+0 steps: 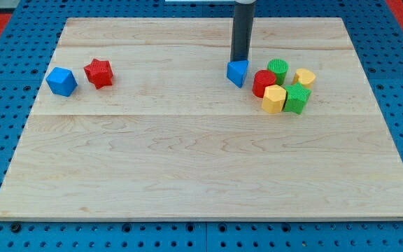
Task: Move the red star close to the blue triangle
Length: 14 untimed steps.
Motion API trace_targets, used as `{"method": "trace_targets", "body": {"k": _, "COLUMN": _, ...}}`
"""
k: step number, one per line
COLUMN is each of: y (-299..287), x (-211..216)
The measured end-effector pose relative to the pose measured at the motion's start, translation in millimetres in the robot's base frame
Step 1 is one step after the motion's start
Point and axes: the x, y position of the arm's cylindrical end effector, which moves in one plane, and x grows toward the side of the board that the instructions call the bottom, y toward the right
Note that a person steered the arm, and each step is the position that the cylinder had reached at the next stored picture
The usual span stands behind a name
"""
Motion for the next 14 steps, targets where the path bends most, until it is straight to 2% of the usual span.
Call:
{"method": "trace_targets", "body": {"k": 2, "y": -110, "x": -11}}
{"method": "trace_targets", "body": {"k": 3, "y": -186, "x": -9}}
{"method": "trace_targets", "body": {"k": 5, "y": -244, "x": -69}}
{"method": "trace_targets", "body": {"k": 6, "y": -315, "x": -72}}
{"method": "trace_targets", "body": {"k": 7, "y": -365, "x": -58}}
{"method": "trace_targets", "body": {"k": 8, "y": -343, "x": -23}}
{"method": "trace_targets", "body": {"k": 9, "y": -267, "x": -7}}
{"method": "trace_targets", "body": {"k": 11, "y": -278, "x": 28}}
{"method": "trace_targets", "body": {"k": 12, "y": -234, "x": 42}}
{"method": "trace_targets", "body": {"k": 13, "y": -156, "x": 42}}
{"method": "trace_targets", "body": {"k": 14, "y": -133, "x": 55}}
